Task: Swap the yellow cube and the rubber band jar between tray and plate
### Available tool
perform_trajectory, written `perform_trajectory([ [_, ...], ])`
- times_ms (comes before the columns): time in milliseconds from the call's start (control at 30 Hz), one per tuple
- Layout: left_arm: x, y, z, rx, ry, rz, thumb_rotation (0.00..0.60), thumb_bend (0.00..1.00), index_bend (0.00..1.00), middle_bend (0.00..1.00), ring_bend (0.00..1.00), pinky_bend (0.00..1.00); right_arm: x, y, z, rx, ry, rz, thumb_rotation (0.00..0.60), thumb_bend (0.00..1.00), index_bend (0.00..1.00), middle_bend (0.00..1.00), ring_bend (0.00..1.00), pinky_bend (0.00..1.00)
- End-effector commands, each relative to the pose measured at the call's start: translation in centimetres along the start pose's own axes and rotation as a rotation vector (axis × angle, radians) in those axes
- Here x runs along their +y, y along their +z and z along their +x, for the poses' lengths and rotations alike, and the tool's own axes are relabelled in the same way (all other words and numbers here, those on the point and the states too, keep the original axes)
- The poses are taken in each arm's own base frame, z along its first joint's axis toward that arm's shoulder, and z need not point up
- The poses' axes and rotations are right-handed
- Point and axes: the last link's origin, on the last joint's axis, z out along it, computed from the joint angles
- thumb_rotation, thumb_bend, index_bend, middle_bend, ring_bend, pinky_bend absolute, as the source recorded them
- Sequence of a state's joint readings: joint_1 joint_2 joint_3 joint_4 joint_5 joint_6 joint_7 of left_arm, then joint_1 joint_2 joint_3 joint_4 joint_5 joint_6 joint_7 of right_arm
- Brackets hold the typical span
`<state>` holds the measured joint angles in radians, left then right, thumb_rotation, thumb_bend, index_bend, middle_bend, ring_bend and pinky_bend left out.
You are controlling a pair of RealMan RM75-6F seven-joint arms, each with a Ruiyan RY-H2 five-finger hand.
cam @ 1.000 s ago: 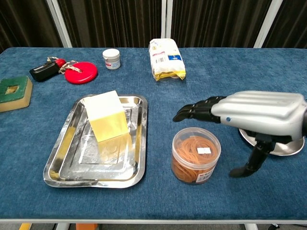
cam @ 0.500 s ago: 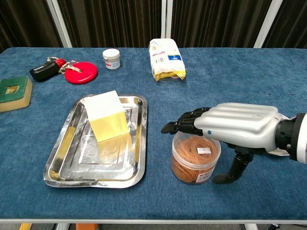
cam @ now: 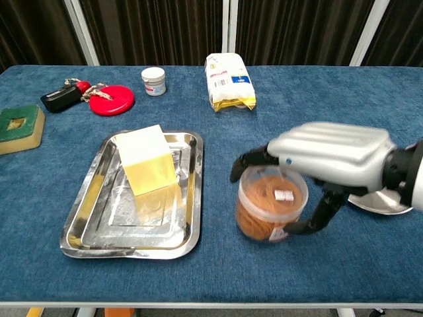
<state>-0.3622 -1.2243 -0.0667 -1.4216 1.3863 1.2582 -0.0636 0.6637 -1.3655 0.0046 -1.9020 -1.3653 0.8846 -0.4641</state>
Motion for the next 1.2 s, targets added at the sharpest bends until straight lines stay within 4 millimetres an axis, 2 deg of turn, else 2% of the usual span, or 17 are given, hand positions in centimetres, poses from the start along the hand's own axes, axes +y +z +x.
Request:
perform_trajectory([
  [33, -0.1, -0.3, 0.2, 0.012, -0.007, 0.004, 0.600, 0.03, 0.11, 0.05, 0.01, 0.19, 1.4, -1.5, 1.9, 0.085, 0.004, -0.046, 0.600, 0.26, 0.24, 0.34, 0.30, 0.37],
  [200, -0.4, -1.3, 0.2, 0.053, -0.028, 0.032, 0.600, 0.03, 0.11, 0.05, 0.01, 0.19, 6.2, -4.4, 2.8, 0.155, -0.021, -0.233, 0.600, 0.26, 0.24, 0.34, 0.30, 0.37],
  [333, -0.5, -2.0, 0.0, 0.063, -0.037, 0.045, 0.600, 0.03, 0.11, 0.06, 0.01, 0.19, 9.5, -6.8, 2.0, 0.143, 0.028, -0.359, 0.600, 0.26, 0.24, 0.34, 0.30, 0.37],
  [433, -0.3, -2.2, -0.1, 0.063, -0.036, 0.044, 0.600, 0.03, 0.11, 0.06, 0.01, 0.19, 10.9, -7.9, 1.0, 0.134, 0.053, -0.406, 0.600, 0.26, 0.24, 0.34, 0.30, 0.37],
  [633, 0.0, -2.4, -0.1, 0.061, -0.025, 0.039, 0.600, 0.03, 0.11, 0.06, 0.01, 0.19, 12.0, -7.9, -0.1, 0.120, 0.082, -0.420, 0.600, 0.26, 0.24, 0.34, 0.30, 0.37],
  [900, -0.2, -3.1, 0.0, 0.059, -0.012, 0.043, 0.600, 0.03, 0.11, 0.06, 0.01, 0.19, 12.3, -7.2, -1.5, 0.083, 0.121, -0.412, 0.600, 0.23, 0.22, 0.33, 0.30, 0.34],
  [967, -0.3, -3.2, 0.1, 0.064, -0.009, 0.043, 0.600, 0.03, 0.11, 0.06, 0.01, 0.19, 12.3, -7.3, -1.8, 0.075, 0.129, -0.408, 0.600, 0.21, 0.16, 0.30, 0.25, 0.29],
  [1067, -0.2, -3.3, 0.3, 0.071, -0.010, 0.040, 0.600, 0.03, 0.11, 0.06, 0.01, 0.19, 12.2, -7.4, -2.0, 0.065, 0.143, -0.403, 0.600, 0.13, 0.02, 0.16, 0.07, 0.14],
  [1133, 0.0, -3.3, 0.4, 0.075, -0.008, 0.038, 0.600, 0.03, 0.11, 0.06, 0.01, 0.19, 12.2, -7.5, -1.8, 0.071, 0.158, -0.398, 0.600, 0.08, 0.00, 0.07, 0.01, 0.05],
  [1200, 0.0, -3.5, 0.5, 0.073, -0.006, 0.042, 0.600, 0.03, 0.11, 0.06, 0.01, 0.19, 12.2, -7.8, -1.5, 0.083, 0.169, -0.396, 0.600, 0.05, 0.00, 0.01, 0.00, 0.00],
])
